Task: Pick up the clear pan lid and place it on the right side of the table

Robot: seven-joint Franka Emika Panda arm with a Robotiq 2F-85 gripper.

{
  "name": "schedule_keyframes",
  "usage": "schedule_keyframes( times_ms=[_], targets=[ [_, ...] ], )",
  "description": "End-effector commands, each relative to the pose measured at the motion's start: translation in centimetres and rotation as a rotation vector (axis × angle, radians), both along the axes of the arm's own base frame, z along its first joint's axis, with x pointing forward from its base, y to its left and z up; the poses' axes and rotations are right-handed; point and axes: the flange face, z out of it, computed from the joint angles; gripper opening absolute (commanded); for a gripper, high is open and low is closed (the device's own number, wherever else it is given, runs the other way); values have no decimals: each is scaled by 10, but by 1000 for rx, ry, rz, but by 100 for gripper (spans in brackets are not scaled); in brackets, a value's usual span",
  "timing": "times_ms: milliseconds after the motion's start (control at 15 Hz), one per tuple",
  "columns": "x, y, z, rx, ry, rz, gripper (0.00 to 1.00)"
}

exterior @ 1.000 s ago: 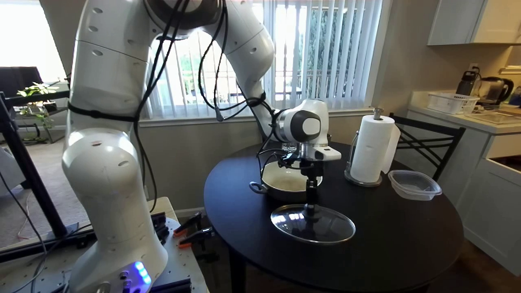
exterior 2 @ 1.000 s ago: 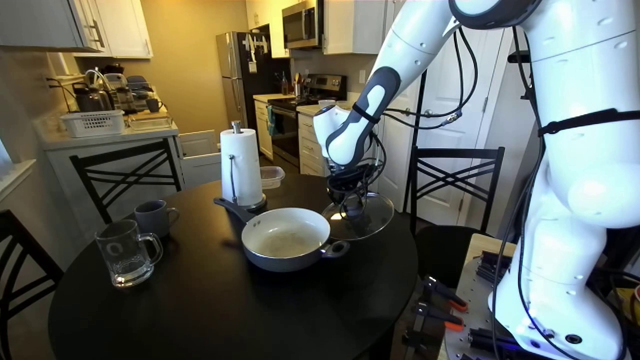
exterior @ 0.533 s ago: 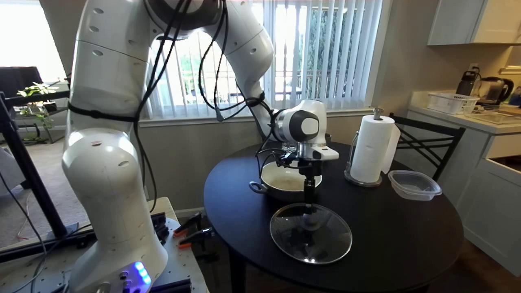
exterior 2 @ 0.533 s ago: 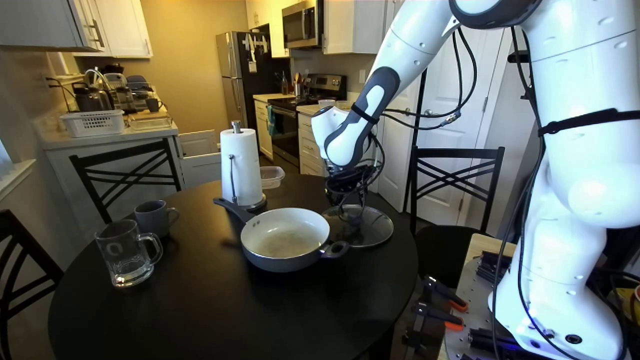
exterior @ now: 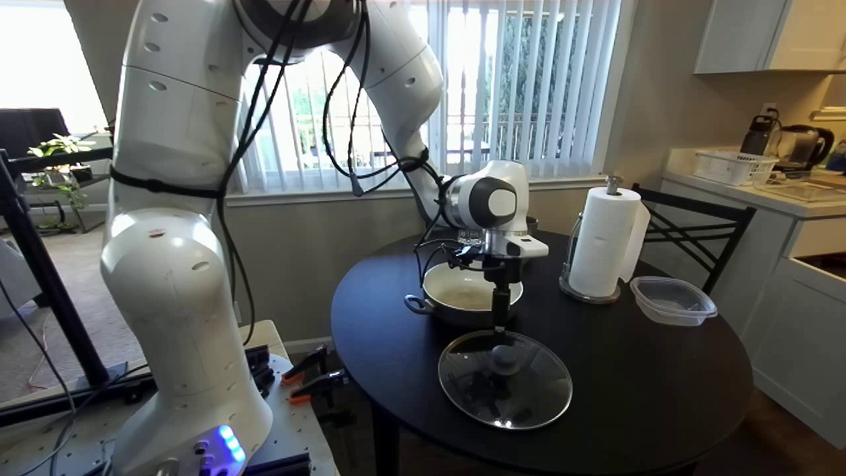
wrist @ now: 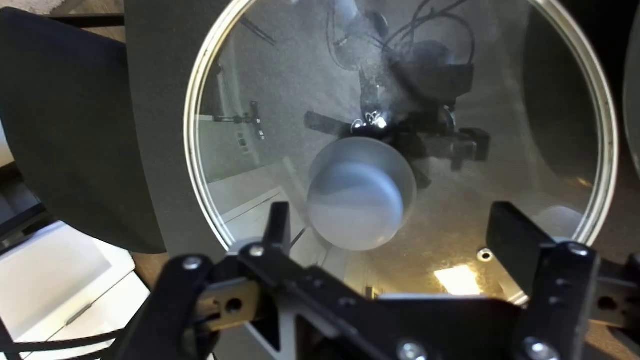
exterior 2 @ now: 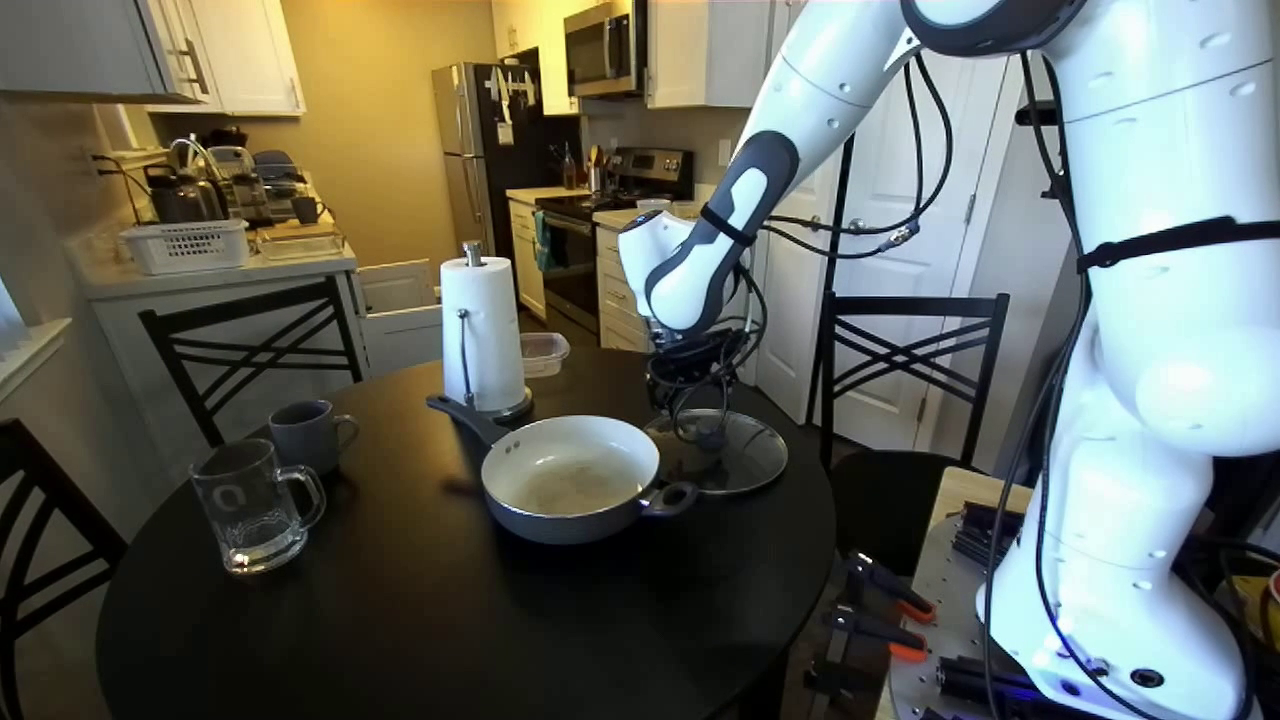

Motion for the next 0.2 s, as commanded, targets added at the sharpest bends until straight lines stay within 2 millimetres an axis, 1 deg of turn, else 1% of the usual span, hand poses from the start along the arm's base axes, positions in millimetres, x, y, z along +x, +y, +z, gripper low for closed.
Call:
schedule_keyframes(
  times_ms=[0, 133],
  targets=[
    [1, -1, 2, -1, 2, -2, 100],
    [3, -1, 5, -3, 4, -4, 100]
  ],
)
